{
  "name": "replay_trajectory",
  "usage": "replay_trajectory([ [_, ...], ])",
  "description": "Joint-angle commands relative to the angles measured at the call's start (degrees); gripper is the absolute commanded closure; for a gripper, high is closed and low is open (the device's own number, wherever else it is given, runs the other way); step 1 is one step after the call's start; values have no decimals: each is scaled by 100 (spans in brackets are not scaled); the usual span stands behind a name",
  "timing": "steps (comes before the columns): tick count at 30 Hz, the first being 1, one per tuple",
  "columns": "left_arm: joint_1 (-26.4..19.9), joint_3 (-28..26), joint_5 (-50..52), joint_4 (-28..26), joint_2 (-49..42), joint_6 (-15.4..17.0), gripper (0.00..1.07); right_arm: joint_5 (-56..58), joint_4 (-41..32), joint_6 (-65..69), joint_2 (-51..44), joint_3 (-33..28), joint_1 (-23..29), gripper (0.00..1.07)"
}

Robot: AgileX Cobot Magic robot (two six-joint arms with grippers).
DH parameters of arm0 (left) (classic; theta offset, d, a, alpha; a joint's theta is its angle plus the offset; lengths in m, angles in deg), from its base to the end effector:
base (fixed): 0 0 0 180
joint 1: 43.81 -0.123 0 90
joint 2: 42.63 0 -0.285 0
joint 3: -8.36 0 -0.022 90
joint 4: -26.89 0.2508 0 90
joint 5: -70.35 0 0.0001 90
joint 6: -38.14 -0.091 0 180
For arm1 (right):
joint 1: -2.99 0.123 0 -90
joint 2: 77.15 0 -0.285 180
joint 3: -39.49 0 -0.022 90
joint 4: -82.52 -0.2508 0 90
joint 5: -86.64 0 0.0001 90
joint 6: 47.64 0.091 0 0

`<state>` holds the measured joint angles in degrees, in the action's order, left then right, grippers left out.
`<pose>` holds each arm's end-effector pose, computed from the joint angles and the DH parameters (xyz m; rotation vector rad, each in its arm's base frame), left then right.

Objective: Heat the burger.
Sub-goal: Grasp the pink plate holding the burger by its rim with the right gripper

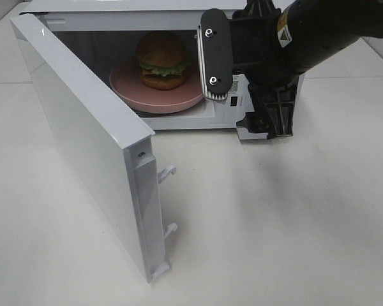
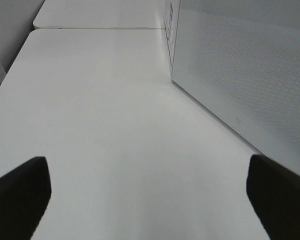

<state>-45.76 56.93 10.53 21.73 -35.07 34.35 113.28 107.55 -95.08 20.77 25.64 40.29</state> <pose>-0.0047 -0.0072 0.2789 0.0359 2.0204 -0.0439 0.2826 0.1935 0.2681 -1.8909 1.5044 -0.4956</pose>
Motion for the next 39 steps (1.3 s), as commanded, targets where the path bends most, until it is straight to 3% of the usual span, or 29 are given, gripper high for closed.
replay_trajectory([
  [1, -6, 23, 40, -46, -132, 17, 6, -17, 29, 86, 212, 235, 34, 11],
  [11, -6, 23, 40, -46, -132, 17, 6, -195, 23, 97, 682, 464, 34, 13],
  [39, -6, 23, 40, -46, -132, 17, 6, -625, 23, 264, 2418, 1828, 34, 15],
])
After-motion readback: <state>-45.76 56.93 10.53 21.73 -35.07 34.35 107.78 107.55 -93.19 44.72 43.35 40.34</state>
